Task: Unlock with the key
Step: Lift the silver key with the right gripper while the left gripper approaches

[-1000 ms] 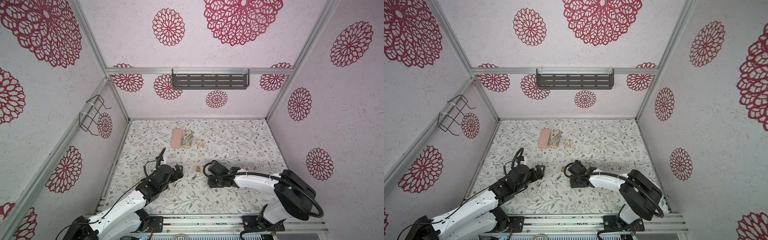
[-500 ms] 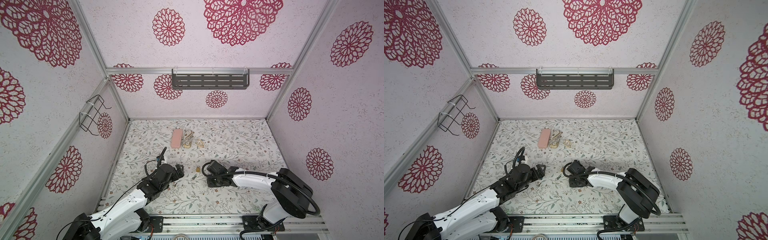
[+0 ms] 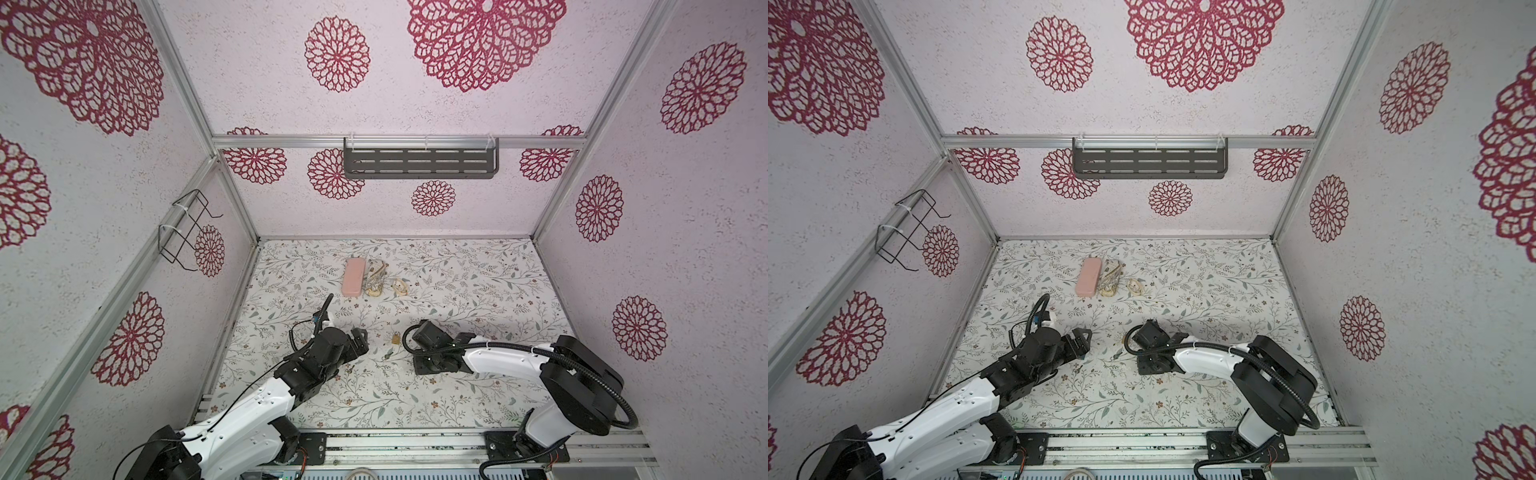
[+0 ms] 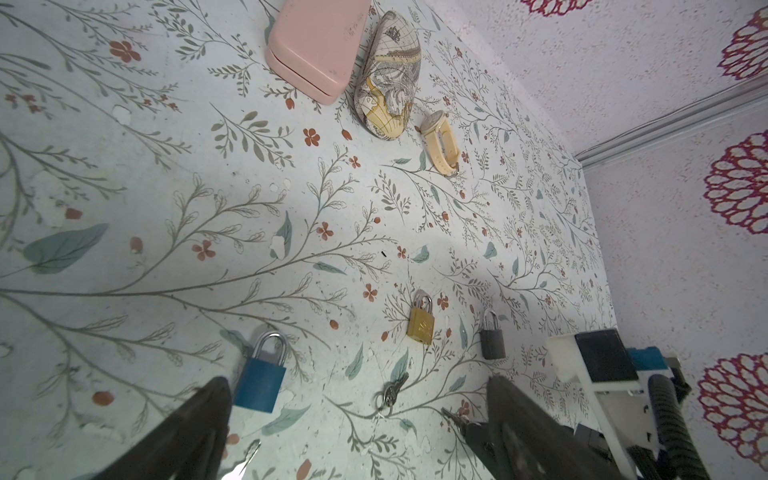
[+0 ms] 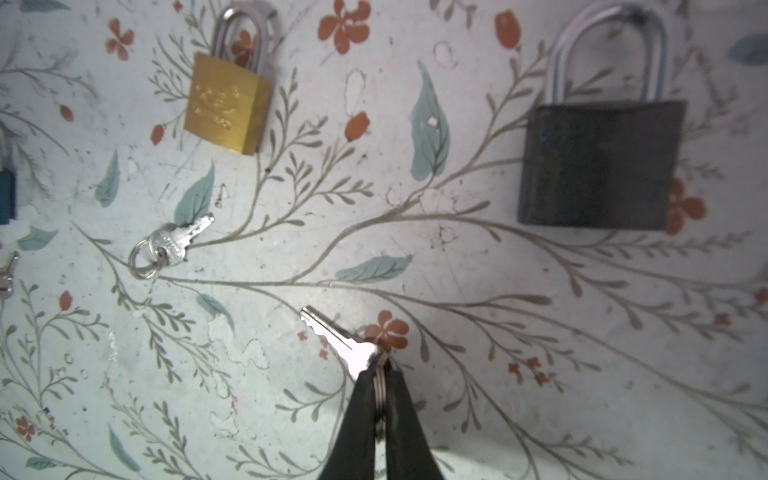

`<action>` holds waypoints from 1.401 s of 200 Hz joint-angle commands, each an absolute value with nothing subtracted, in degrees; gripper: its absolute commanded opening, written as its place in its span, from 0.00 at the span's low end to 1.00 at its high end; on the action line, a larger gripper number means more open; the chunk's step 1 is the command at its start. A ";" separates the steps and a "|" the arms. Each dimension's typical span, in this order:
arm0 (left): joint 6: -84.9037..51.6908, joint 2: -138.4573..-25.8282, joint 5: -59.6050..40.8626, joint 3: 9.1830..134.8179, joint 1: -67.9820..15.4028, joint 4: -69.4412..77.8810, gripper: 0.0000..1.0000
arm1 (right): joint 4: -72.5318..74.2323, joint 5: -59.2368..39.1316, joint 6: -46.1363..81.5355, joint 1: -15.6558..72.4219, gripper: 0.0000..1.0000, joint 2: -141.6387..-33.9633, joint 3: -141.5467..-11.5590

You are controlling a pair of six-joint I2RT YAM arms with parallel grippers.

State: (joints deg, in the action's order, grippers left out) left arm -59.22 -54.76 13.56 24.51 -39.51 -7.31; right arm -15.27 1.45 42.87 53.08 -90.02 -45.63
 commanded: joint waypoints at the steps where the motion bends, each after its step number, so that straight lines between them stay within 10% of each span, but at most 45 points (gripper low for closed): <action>1: -61.11 -53.93 14.15 25.78 -40.18 -5.16 0.97 | -16.67 3.23 41.71 53.49 0.07 -90.34 -46.27; 280: -62.08 -57.65 3.72 27.81 -40.24 20.86 0.88 | 9.29 -5.21 48.74 49.66 0.00 -73.85 -48.07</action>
